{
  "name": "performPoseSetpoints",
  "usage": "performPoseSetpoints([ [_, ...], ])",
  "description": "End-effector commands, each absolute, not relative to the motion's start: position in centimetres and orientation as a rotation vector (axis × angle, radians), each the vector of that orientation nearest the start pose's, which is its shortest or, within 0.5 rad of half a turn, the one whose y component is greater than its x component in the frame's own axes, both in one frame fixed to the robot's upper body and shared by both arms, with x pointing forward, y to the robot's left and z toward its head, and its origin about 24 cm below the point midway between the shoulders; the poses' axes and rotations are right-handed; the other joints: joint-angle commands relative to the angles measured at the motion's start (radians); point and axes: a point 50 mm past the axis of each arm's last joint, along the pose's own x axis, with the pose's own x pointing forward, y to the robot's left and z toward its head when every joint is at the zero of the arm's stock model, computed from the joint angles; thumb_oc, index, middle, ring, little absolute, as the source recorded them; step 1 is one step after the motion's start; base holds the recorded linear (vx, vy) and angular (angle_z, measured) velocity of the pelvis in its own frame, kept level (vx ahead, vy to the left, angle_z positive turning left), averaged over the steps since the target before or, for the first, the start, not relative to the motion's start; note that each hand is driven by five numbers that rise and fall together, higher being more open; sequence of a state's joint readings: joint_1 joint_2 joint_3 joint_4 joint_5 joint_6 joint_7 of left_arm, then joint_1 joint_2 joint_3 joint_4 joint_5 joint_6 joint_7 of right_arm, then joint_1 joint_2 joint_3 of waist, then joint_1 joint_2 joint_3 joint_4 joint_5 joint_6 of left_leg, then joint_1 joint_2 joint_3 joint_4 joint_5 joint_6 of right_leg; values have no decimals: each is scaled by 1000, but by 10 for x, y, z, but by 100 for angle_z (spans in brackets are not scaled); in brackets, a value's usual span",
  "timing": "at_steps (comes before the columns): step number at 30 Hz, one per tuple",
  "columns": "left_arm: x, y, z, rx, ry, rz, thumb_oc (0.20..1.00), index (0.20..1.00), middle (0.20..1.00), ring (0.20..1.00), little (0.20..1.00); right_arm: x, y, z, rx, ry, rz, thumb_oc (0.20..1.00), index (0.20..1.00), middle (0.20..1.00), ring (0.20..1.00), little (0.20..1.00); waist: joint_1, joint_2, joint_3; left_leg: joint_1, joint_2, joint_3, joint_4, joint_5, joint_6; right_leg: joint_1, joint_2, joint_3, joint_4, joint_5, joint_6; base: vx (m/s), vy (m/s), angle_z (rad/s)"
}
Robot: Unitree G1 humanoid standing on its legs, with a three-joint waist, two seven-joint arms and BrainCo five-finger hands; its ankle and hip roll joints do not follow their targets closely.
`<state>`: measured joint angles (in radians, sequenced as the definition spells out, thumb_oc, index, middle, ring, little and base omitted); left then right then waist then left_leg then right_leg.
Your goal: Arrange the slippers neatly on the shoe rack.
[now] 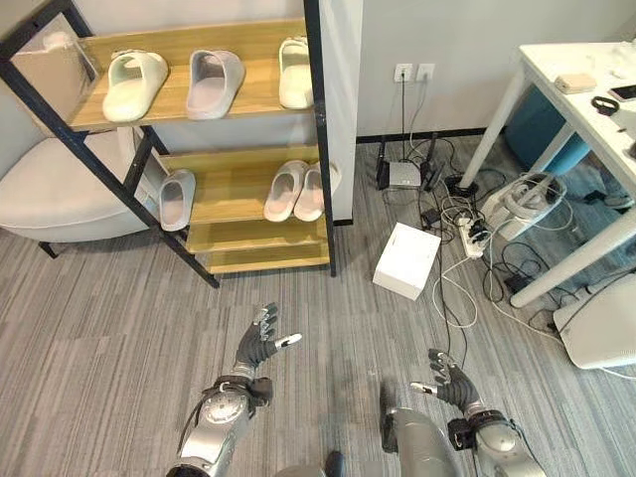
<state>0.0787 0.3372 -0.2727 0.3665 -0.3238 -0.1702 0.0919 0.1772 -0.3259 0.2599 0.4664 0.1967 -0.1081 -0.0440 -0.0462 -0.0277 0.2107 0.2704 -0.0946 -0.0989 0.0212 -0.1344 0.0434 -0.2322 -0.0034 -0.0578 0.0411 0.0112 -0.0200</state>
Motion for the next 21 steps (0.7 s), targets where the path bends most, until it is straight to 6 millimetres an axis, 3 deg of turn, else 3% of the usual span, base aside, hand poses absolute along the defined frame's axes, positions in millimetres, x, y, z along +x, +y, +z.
performPoseSetpoints([
  [1, 217, 184, -28, 88, 221, -70, 1000, 1000, 1000, 1000, 1000, 184, -207, -70, -151, 469, 10, 1000, 1000, 1000, 1000, 1000, 20, -9, -13, -165, 37, 51, -61, -1, 22, 239, 1, 40, -33, -102, 93, 368, -213, 81],
  [7, 209, 179, -44, 36, 299, -61, 1000, 1000, 1000, 1000, 1000, 178, -211, -74, -140, 495, 0, 1000, 1000, 1000, 1000, 1000, 13, -17, -55, -124, 50, 10, -52, -21, -14, 344, 11, 8, -96, -126, 56, 234, -118, 16],
  [9, 210, 181, -42, 32, 292, -53, 1000, 1000, 1000, 1000, 1000, 180, -208, -73, -129, 487, 11, 1000, 1000, 1000, 1000, 1000, 20, -26, -41, -188, 32, 6, 108, -34, -29, 355, 6, 11, -96, -133, 47, -2, -12, 14],
  [10, 213, 182, -42, 22, 287, -43, 1000, 1000, 1000, 1000, 1000, 183, -208, -71, -130, 476, 14, 1000, 1000, 1000, 1000, 1000, 29, -31, -8, -291, 15, 13, 307, -9, -55, 363, 1, 5, -88, -140, 37, -71, 42, 32],
  [11, 214, 182, -41, 22, 284, -40, 1000, 1000, 1000, 1000, 1000, 183, -209, -71, -134, 476, 15, 1000, 1000, 1000, 1000, 1000, 31, -30, 1, -331, 21, 22, 372, -3, -59, 364, 2, 0, -84, -144, 34, -60, 62, 14],
  [13, 215, 182, -39, 11, 277, -33, 1000, 1000, 1000, 1000, 1000, 183, -210, -73, -149, 489, 20, 1000, 1000, 1000, 1000, 1000, 35, -41, 10, -344, 47, 55, 321, -23, -50, 372, -12, -12, -78, -156, 37, 105, 97, -3],
  [14, 213, 181, -41, 23, 286, -34, 1000, 1000, 1000, 1000, 1000, 179, -212, -75, -149, 505, 9, 1000, 1000, 1000, 1000, 1000, 31, -55, -6, -336, 94, 70, 171, -16, -35, 377, -30, -31, -80, -168, 45, 225, 152, -6],
  [17, 215, 179, -41, 47, 286, -37, 1000, 1000, 1000, 1000, 1000, 178, -219, -76, -160, 516, -30, 1000, 1000, 1000, 1000, 1000, 6, -59, -15, -363, 156, 64, -95, 90, -47, 395, -47, -70, -92, -199, 47, 246, 278, 41],
  [18, 217, 180, -40, 51, 276, -39, 1000, 1000, 1000, 1000, 1000, 177, -221, -76, -163, 519, -36, 1000, 1000, 1000, 1000, 1000, -2, -47, -24, -364, 166, 74, -108, 84, -60, 405, -55, -72, -98, -195, 55, 222, 300, 68],
  [19, 217, 179, -40, 50, 276, -39, 1000, 1000, 1000, 1000, 1000, 177, -221, -76, -163, 519, -36, 1000, 1000, 1000, 1000, 1000, -1, -46, -24, -363, 167, 75, -108, 83, -60, 406, -54, -71, -98, -194, 55, 455, 584, 28],
  [20, 218, 175, -40, 55, 273, -62, 1000, 1000, 1000, 1000, 1000, 174, -221, -78, -162, 531, -36, 1000, 1000, 1000, 1000, 1000, -8, -29, -43, -343, 152, 77, -108, 125, -58, 414, -85, -78, -82, -185, 77, 613, 779, -9],
  [21, 220, 175, -37, 86, 261, -86, 1000, 1000, 1000, 1000, 1000, 175, -217, -80, -160, 537, -24, 1000, 1000, 1000, 1000, 1000, -4, -30, -57, -304, 120, 101, -101, 102, -32, 382, -132, -56, 6, -157, 106, 612, 782, -25],
])
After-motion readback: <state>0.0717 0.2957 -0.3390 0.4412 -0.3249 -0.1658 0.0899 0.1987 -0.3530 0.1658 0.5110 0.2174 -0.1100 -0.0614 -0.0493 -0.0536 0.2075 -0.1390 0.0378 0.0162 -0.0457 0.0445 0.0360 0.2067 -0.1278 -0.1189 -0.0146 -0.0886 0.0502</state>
